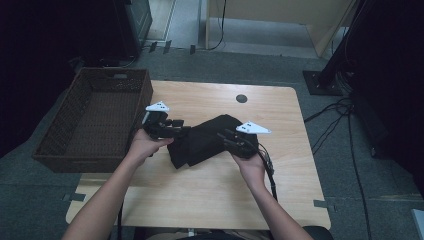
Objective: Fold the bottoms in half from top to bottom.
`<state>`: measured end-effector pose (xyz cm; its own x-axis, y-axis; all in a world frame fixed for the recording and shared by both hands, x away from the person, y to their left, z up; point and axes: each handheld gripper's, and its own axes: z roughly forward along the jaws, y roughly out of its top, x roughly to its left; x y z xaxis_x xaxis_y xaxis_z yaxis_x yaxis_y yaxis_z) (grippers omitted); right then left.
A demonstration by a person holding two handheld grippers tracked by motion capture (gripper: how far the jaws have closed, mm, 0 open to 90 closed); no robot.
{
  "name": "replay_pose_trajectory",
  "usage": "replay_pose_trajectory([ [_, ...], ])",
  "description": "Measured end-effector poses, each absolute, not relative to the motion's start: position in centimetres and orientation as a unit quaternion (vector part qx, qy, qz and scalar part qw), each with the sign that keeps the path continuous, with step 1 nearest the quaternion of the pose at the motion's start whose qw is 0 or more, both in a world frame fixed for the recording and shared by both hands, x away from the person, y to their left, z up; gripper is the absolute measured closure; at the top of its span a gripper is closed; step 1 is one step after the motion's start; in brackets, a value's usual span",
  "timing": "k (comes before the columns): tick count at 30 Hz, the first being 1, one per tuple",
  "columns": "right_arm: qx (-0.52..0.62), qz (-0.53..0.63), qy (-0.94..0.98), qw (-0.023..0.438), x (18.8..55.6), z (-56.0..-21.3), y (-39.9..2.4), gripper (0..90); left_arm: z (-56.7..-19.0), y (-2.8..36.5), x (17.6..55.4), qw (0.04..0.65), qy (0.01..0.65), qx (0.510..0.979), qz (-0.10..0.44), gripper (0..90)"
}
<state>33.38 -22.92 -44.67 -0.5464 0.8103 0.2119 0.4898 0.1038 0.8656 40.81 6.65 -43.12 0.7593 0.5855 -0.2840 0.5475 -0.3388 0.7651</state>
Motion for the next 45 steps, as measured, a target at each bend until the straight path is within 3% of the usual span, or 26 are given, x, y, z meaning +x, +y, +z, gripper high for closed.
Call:
replay_pose_trajectory([
  [10, 0.449, 0.482, 0.742, 0.123, 36.2, -46.6, -20.0, 58.9, -45.6, 6.4, 41.0, 0.433, 0.37, 0.822, 0.006, 49.1],
  [27, 0.419, 0.451, 0.778, 0.128, 32.6, -51.0, -18.7, 45.3, -47.5, 6.6, 39.0, 0.436, 0.379, 0.816, 0.002, 27.2],
  [31, 0.411, 0.467, 0.772, 0.13, 32.6, -49.9, -18.8, 59.1, -47.1, 6.8, 39.1, 0.428, 0.379, 0.82, 0.012, 26.4],
  [42, 0.389, 0.5, 0.761, 0.139, 33.3, -47.8, -15.6, 71.0, -45.8, 7.0, 40.6, 0.43, 0.395, 0.811, 0.028, 31.7],
  [45, 0.38, 0.496, 0.769, 0.136, 33.2, -47.9, -14.8, 78.2, -45.8, 7.1, 41.0, 0.432, 0.403, 0.807, 0.025, 33.7],
])
